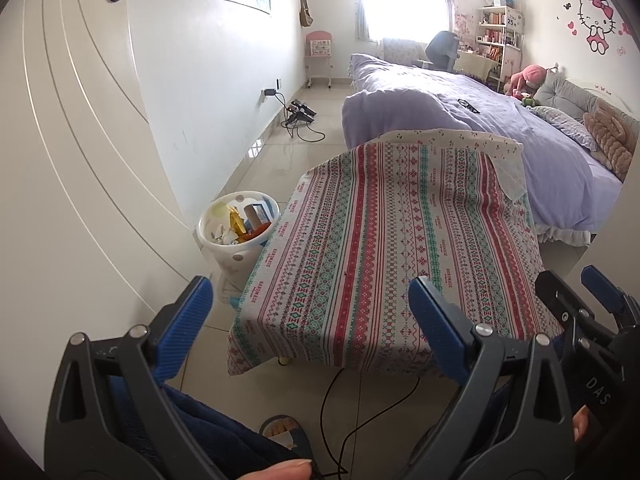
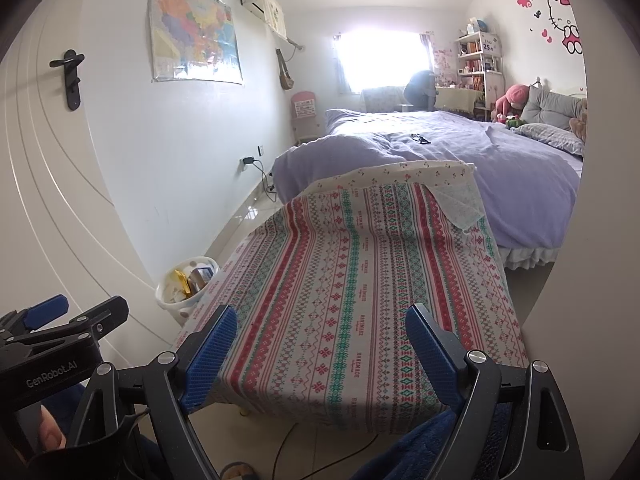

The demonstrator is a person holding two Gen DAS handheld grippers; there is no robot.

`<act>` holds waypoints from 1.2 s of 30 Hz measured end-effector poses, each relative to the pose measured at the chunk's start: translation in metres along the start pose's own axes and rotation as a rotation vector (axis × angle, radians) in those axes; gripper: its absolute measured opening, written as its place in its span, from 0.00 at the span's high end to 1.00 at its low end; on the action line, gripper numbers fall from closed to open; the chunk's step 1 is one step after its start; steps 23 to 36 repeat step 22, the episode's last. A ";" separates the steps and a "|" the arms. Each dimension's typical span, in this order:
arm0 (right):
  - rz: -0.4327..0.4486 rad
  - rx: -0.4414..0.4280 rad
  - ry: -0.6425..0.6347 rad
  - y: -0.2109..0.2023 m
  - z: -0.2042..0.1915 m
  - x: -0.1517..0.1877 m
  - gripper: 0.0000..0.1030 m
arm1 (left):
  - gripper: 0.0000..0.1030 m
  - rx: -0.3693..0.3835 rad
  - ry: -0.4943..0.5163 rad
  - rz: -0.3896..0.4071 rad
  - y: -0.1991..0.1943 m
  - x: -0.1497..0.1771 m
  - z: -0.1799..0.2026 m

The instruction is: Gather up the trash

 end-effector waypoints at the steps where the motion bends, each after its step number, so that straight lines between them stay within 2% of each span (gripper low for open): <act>1: -0.001 -0.001 -0.001 0.000 0.001 0.000 0.15 | 0.05 0.002 -0.001 -0.002 0.001 0.001 0.000; 7: -0.003 -0.001 -0.001 0.001 -0.002 0.000 0.15 | 0.05 -0.028 0.010 0.017 -0.002 0.002 0.001; 36: -0.006 0.001 0.006 0.004 -0.004 0.001 0.15 | 0.05 -0.017 0.006 0.021 -0.002 0.000 0.003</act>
Point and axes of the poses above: each gripper's, at about its wrist camera, not at the fingertips, and y roughly the way its jaws point, z to its right, x to its underside, the point moved 5 cm from there along y, roughly the way its jaws point
